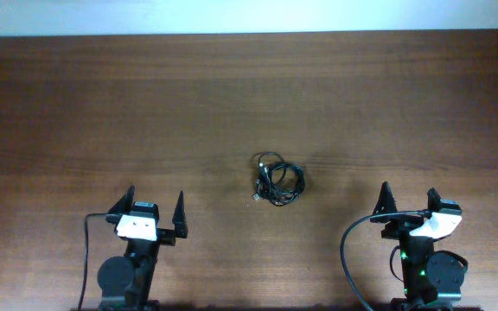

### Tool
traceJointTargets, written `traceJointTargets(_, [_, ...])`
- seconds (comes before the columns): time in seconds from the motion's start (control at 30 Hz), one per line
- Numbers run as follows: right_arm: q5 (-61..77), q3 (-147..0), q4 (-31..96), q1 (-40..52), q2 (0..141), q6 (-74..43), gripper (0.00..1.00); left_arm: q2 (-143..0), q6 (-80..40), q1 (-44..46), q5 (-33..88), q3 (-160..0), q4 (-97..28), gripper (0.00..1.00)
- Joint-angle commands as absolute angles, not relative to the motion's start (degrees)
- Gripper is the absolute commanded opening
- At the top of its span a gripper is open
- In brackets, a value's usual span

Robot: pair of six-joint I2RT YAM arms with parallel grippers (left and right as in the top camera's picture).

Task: Untangle cables

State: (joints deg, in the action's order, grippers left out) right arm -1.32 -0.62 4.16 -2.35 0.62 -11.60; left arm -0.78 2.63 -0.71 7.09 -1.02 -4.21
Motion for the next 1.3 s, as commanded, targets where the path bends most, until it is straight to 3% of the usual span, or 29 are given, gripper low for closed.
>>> traceJointTargets(0.0, [-2.0, -0.3, 4.5, -1.9, 0.4, -11.2, 0.98, -0.3, 3.7, -0.5, 7.7, -0.6, -3.9, 0.99])
traceJointTargets(0.53, [-2.0, -0.3, 4.5, -1.9, 0.4, -11.2, 0.98, -0.3, 3.7, -0.5, 7.7, -1.0, -2.1, 0.99])
traceJointTargets(0.6, [-2.0, -0.3, 4.5, -1.9, 0.4, -11.2, 0.98, -0.3, -1.7, -0.5, 7.9, -2.1, -2.3, 0.99])
traceJointTargets(0.8, [-2.0, -0.3, 4.5, -1.9, 0.4, -11.2, 0.98, -0.4, -7.3, -0.5, 10.7, -9.6, -16.1, 0.99])
traceJointTargets(1.27, [-2.0, -0.3, 4.5, -1.9, 0.4, -11.2, 0.98, -0.8, -7.3, -0.5, 16.2, -10.1, -18.7, 0.99])
